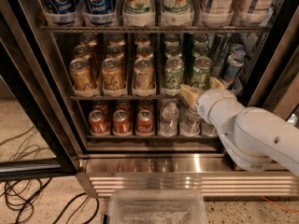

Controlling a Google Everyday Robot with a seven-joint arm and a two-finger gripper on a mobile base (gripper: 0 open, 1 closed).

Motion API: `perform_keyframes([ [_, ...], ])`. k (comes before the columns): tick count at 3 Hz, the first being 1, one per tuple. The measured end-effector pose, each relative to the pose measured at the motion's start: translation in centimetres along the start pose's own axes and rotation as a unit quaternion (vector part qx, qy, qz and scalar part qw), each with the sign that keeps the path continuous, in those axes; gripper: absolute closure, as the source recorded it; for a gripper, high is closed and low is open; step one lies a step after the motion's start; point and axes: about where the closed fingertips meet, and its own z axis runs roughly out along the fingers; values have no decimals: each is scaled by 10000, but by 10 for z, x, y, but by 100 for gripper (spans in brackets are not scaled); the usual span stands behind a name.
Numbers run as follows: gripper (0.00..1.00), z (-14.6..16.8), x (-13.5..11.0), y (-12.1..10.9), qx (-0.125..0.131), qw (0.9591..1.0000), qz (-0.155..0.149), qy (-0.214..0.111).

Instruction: Pick green can from middle shelf of fridge

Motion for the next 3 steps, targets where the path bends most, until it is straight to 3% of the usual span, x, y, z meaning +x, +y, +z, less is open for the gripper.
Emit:
perform_keyframes([
  [3,45,10,11,-28,496,9985,90,235],
])
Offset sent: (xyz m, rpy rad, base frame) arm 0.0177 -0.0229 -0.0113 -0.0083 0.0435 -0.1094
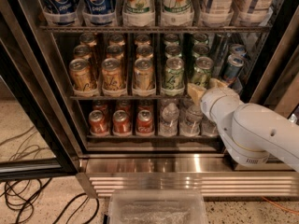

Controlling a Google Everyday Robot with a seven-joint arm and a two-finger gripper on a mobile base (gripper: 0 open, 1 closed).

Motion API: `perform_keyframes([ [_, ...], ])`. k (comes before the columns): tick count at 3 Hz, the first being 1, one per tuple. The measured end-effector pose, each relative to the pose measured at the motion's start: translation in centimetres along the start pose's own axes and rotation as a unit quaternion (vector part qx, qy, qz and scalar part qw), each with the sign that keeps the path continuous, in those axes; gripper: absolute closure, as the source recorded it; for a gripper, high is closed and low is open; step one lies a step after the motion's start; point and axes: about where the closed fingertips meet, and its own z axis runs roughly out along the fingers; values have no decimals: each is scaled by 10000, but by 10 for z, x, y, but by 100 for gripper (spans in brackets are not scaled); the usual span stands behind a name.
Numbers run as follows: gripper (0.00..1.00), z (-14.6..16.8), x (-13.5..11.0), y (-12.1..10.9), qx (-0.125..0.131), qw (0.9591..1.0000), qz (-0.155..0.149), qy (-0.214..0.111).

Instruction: Pick green can from middle shelf of fridge

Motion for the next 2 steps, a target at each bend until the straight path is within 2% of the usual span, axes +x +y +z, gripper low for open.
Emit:
perform_keyframes([
  [1,46,-2,2,-14,189,9998,16,11],
  [2,44,-2,0,-18,257,9997,24,-19],
])
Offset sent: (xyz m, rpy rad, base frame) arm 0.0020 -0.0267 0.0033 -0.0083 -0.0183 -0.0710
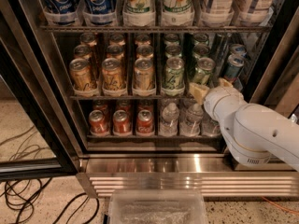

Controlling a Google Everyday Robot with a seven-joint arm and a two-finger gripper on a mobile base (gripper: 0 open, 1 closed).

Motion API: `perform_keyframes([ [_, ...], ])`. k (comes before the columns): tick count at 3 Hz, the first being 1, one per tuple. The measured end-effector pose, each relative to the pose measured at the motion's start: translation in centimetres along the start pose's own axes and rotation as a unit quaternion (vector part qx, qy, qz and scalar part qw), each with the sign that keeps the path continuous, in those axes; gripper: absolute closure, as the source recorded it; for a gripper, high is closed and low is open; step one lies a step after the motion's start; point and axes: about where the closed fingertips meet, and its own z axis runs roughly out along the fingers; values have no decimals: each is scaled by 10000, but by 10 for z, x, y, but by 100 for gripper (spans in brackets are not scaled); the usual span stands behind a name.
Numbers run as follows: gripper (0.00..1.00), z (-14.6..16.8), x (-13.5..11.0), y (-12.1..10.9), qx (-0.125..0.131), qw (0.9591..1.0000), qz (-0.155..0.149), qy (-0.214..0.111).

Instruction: Pick green can from middle shelf of fridge

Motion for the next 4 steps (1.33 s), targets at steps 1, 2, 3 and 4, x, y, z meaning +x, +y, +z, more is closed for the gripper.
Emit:
perform_keyframes([
  [1,26,1,-5,-1,15,10000,0,-64],
  [2,25,1,-10,-1,1,9999,1,-114],
  [3,29,2,-16,3,-44,9998,2,-176],
  [4,33,7,-22,8,-81,9998,-7,-197],
])
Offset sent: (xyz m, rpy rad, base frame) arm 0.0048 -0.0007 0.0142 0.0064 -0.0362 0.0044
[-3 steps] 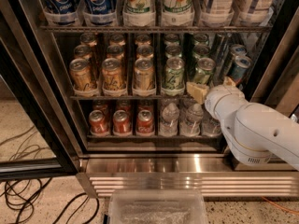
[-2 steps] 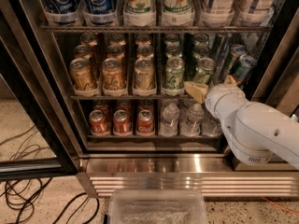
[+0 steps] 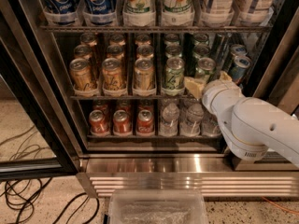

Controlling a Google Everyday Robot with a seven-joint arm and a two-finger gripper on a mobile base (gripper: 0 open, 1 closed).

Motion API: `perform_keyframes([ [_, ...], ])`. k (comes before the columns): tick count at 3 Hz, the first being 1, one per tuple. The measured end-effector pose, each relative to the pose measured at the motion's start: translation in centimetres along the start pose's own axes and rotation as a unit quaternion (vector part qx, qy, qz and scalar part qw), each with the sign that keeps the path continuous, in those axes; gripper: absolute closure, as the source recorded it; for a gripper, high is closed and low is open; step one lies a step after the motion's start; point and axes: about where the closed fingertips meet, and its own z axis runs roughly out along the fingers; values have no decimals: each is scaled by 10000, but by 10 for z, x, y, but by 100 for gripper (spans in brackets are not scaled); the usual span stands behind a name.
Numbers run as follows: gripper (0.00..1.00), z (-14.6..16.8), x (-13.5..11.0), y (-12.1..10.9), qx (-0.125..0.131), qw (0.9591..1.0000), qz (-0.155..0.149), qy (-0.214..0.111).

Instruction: Pick green can from middle shelf of fridge

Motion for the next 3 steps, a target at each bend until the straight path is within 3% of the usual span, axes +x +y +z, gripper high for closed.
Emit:
perform_keyframes([
  [2,38,17,-6,13,-98,9999,-30,56],
  [3,57,24,-5,20,-198,9997,-6,110],
])
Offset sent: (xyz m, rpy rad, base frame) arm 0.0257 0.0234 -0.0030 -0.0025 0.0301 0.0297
